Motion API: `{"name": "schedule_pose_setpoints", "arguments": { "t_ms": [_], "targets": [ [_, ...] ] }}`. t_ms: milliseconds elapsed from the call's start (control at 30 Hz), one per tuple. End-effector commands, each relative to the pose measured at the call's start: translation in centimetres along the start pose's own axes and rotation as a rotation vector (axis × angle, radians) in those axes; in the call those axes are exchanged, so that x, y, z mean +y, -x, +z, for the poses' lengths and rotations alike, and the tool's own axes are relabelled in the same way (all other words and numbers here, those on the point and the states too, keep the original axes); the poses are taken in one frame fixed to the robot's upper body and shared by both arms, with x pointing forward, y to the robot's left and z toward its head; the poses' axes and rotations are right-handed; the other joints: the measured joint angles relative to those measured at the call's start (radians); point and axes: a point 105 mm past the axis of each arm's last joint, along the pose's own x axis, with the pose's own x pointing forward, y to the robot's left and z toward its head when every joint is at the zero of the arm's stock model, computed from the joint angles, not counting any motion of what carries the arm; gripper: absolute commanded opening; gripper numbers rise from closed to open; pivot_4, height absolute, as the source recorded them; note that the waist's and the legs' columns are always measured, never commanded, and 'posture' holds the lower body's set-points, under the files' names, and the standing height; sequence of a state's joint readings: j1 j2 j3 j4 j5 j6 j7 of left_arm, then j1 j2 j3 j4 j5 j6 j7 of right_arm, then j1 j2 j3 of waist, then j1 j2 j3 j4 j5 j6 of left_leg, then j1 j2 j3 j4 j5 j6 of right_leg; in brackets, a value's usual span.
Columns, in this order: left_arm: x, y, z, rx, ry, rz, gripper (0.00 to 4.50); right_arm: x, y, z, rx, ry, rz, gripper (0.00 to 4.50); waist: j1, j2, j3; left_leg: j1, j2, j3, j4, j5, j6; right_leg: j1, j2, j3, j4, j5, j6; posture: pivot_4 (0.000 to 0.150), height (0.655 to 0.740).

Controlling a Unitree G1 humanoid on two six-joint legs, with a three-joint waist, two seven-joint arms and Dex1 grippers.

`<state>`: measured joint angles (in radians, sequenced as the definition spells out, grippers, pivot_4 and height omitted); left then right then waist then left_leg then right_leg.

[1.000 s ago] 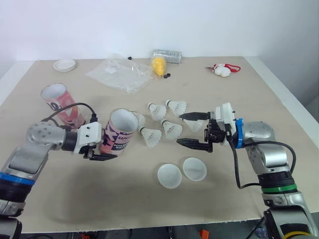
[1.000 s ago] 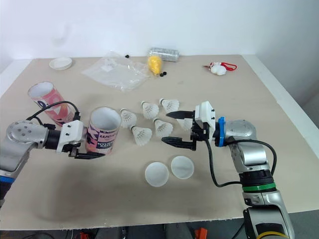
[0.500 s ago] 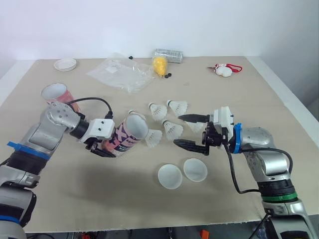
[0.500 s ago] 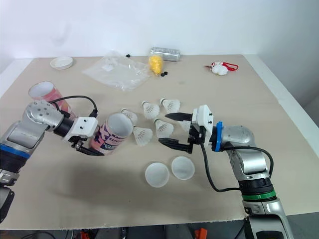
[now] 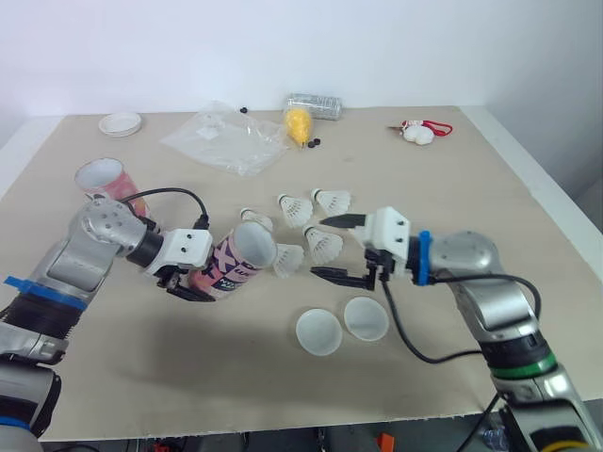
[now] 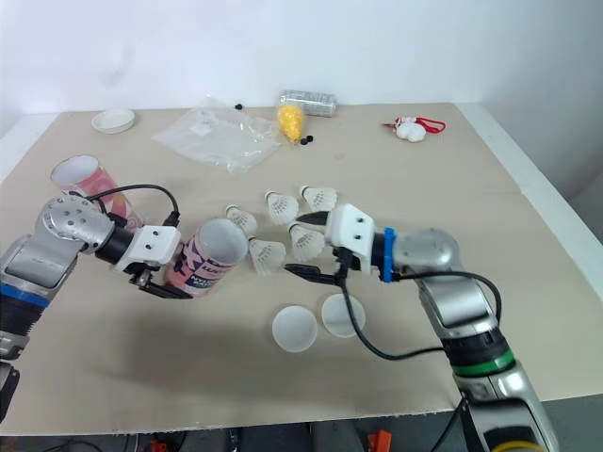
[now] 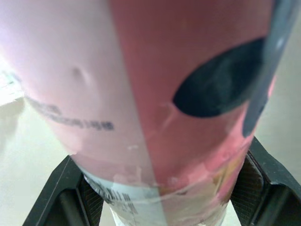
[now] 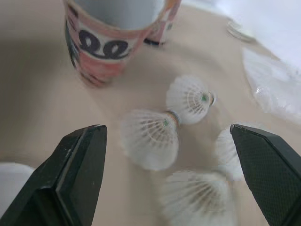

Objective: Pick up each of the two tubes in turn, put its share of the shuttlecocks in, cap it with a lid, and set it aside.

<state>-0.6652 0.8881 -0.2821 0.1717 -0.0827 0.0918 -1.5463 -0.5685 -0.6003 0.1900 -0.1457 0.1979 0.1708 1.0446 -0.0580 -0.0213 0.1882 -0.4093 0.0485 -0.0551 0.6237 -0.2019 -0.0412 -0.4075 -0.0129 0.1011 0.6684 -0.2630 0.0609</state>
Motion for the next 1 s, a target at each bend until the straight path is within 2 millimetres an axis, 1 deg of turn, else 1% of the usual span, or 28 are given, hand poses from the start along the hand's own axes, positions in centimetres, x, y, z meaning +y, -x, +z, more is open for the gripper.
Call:
{"name": "schedule_pose_setpoints", "arguments": {
  "t_ms": [33,200,300,400,467,633,733,800,900,1000],
  "targets": [
    [-0.2,1.0,0.3,-0.016,0.027,0.004,3.07,-0.6,-0.9,0.1,0.019,0.073,0.003,4.5,0.001,0.0,0.0,0.0,0.0,0.0,0.0,0.0,0.0,0.0,0.0,0.0,0.0,0.0,0.0,0.15,0.74],
    [-0.5,1.0,0.2,-0.024,0.056,0.0,3.07,-1.5,-2.3,-0.5,0.077,0.155,0.012,4.5,0.002,0.0,0.0,-0.001,0.0,0.0,0.0,0.0,0.0,0.0,0.0,0.0,0.0,0.0,0.0,0.15,0.74],
    [-0.6,1.1,0.0,-0.026,0.071,0.006,3.07,-1.6,-2.6,-0.8,0.093,0.181,0.009,4.5,0.002,0.0,0.0,-0.001,0.001,0.0,0.0,0.0,0.0,0.0,0.0,0.0,0.0,0.0,-0.001,0.15,0.74],
    [-0.5,1.4,-0.2,-0.029,0.08,0.03,3.07,-1.7,-3.0,-0.9,0.081,0.135,-0.011,4.5,0.001,0.0,0.0,-0.001,0.001,0.0,0.0,0.0,0.0,0.0,0.001,0.0,0.0,0.0,-0.001,0.15,0.74],
    [-0.4,1.5,-0.4,-0.03,0.078,0.043,3.07,-1.6,-3.4,-0.5,0.037,0.06,-0.029,4.5,0.001,0.0,0.0,0.0,0.001,0.0,0.0,0.0,0.0,0.0,0.001,0.0,0.0,0.003,-0.007,0.15,0.74],
    [-0.2,1.6,-0.1,-0.058,0.078,0.071,3.07,-0.2,-4.2,-0.1,-0.007,-0.048,-0.019,4.5,0.002,0.0,0.0,-0.001,0.001,0.0,0.0,0.0,0.0,0.0,0.001,0.0,0.001,0.004,-0.007,0.15,0.74],
    [-0.1,1.8,-0.1,-0.073,0.074,0.103,3.07,-0.6,-3.7,1.0,-0.063,-0.177,-0.084,4.5,0.002,0.0,0.0,-0.001,0.001,0.0,0.001,0.0,0.0,0.0,0.001,0.0,0.001,0.004,-0.007,0.15,0.74],
    [-0.3,2.2,-0.9,-0.062,0.086,0.132,3.07,-0.4,-2.5,1.9,-0.078,-0.204,-0.098,4.5,0.003,0.0,0.0,-0.001,0.001,-0.001,0.001,0.0,0.0,0.0,0.001,0.0,0.002,0.003,-0.007,0.15,0.74],
    [-1.0,2.4,-2.0,-0.026,0.072,0.133,3.07,1.0,-0.8,3.1,-0.088,-0.245,-0.058,4.5,0.009,0.0,0.0,-0.001,0.001,-0.001,0.001,0.0,0.0,0.0,0.001,-0.001,0.002,0.003,-0.007,0.15,0.74],
    [-1.7,2.1,-1.7,-0.025,0.046,0.092,3.07,3.2,-0.6,3.9,-0.089,-0.362,0.043,4.5,0.008,0.0,0.0,0.0,0.002,-0.001,0.0,0.0,0.0,0.0,0.001,-0.001,0.002,0.002,-0.007,0.15,0.74]
  ]
}}
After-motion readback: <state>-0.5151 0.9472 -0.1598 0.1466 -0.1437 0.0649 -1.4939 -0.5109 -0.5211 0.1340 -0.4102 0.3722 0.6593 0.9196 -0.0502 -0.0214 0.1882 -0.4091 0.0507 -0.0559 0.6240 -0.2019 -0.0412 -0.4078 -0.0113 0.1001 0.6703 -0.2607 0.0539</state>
